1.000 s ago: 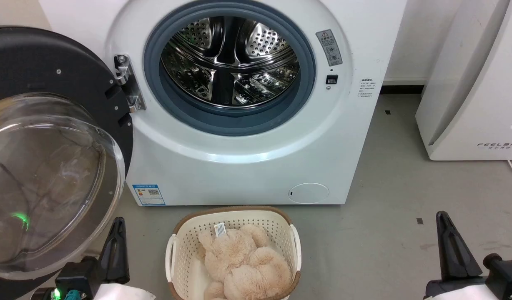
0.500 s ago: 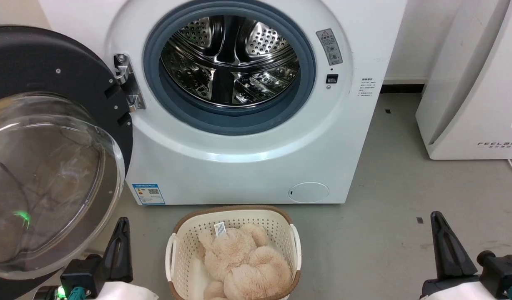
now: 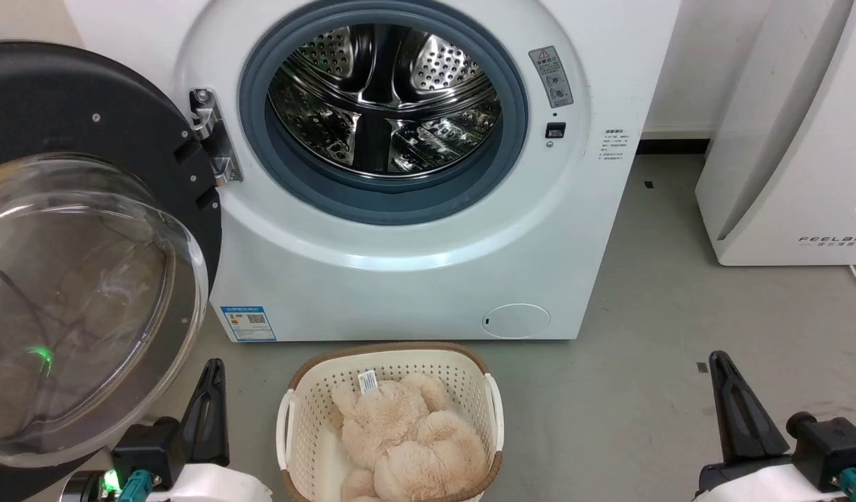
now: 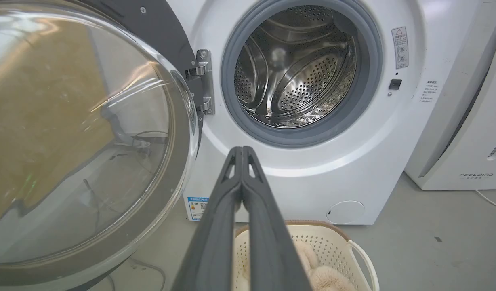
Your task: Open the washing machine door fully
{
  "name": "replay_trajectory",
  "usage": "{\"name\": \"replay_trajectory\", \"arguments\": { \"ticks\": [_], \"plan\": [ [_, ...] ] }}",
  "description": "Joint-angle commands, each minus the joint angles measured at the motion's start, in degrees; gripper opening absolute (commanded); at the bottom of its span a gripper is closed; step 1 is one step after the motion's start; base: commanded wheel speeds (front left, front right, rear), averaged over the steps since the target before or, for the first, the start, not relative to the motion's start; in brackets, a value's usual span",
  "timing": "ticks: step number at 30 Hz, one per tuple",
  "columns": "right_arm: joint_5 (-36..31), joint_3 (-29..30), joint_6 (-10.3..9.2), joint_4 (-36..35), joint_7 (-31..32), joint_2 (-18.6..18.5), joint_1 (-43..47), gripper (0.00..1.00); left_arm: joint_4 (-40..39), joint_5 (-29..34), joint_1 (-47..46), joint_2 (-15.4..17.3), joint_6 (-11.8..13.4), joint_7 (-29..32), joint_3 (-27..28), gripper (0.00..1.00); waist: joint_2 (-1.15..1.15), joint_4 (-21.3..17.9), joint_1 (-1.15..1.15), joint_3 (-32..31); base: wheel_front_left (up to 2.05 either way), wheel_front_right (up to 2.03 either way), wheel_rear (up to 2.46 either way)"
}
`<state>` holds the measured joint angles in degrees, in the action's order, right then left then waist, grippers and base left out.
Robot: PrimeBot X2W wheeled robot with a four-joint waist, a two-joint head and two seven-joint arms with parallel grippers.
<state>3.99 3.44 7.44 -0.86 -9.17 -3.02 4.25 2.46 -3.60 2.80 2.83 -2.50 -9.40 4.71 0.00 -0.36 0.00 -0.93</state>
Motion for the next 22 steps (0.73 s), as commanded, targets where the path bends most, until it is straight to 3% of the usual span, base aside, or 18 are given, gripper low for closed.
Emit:
{"name": "replay_trajectory", "arguments": {
  "ticks": [1,22],
  "plan": [
    [-0.6,-0.2,0.02,0.1,0.2,0.1,-0.8,0.0,-0.3,0.5,-0.8,0.0,0.4,0.3,-0.1,0.0,0.0,0.0,0.0,0.0,0.0,0.0,0.0],
    [-1.5,-1.1,0.03,0.3,2.7,0.1,-1.8,0.0,-0.9,1.3,-1.3,0.0,0.9,2.8,-1.4,0.0,0.0,0.1,0.0,0.3,0.0,0.0,0.0]
  ]
}}
